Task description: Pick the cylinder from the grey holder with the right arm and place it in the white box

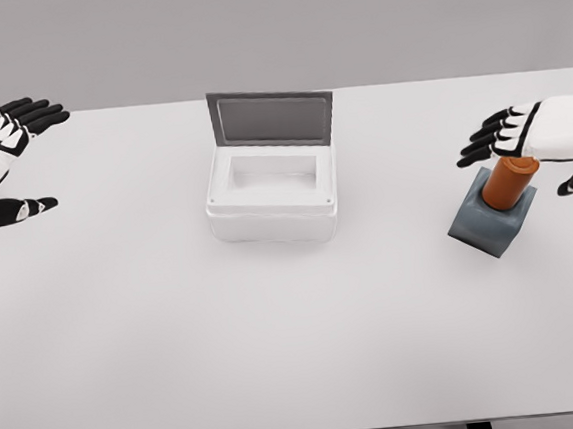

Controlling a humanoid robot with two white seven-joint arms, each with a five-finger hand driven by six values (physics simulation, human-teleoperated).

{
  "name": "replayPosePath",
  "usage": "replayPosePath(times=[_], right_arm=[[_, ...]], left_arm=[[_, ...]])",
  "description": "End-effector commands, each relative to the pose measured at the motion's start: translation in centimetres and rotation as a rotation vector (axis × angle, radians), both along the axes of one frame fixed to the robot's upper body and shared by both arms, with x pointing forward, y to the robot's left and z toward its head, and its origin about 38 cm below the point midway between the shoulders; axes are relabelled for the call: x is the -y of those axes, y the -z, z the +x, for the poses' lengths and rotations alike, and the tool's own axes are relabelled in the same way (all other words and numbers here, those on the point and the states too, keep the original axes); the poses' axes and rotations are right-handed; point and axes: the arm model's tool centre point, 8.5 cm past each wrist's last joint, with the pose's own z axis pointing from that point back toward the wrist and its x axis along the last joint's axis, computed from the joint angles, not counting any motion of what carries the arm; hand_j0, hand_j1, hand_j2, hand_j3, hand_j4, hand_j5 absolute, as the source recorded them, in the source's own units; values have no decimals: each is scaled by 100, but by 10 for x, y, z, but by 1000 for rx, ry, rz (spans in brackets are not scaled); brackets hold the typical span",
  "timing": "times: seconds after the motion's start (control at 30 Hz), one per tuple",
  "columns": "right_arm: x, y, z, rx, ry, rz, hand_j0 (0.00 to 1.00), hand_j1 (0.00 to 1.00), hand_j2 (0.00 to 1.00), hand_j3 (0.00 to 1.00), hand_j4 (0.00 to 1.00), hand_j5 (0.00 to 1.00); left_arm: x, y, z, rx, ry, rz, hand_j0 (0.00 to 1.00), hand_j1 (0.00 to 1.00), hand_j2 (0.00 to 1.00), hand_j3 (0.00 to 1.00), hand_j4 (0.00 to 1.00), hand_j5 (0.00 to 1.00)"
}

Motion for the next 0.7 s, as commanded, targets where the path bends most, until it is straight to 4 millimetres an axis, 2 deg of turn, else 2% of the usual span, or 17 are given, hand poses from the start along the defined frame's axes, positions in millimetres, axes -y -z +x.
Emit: replayPosePath(times=[0.0, 0.07, 0.37, 0.67], right_arm=[[3, 12, 8, -29, 22, 19, 98, 98, 98, 98, 98, 98], [0, 19, 10, -45, 20, 22, 98, 98, 98, 98, 98, 98], [2, 25, 22, -45, 41, 38, 98, 98, 98, 98, 98, 98], [14, 40, 28, -69, 86, 6, 99, 99, 99, 99, 99, 99]], left_arm=[[0, 0, 0, -1, 1, -6, 100, 100, 100, 100, 100, 100], [1, 0, 0, -1, 3, -7, 100, 100, 100, 100, 100, 100], [0, -1, 0, 1, 2, -7, 100, 100, 100, 100, 100, 100], [3, -1, -1, 4, 8, -11, 100, 100, 100, 100, 100, 100]])
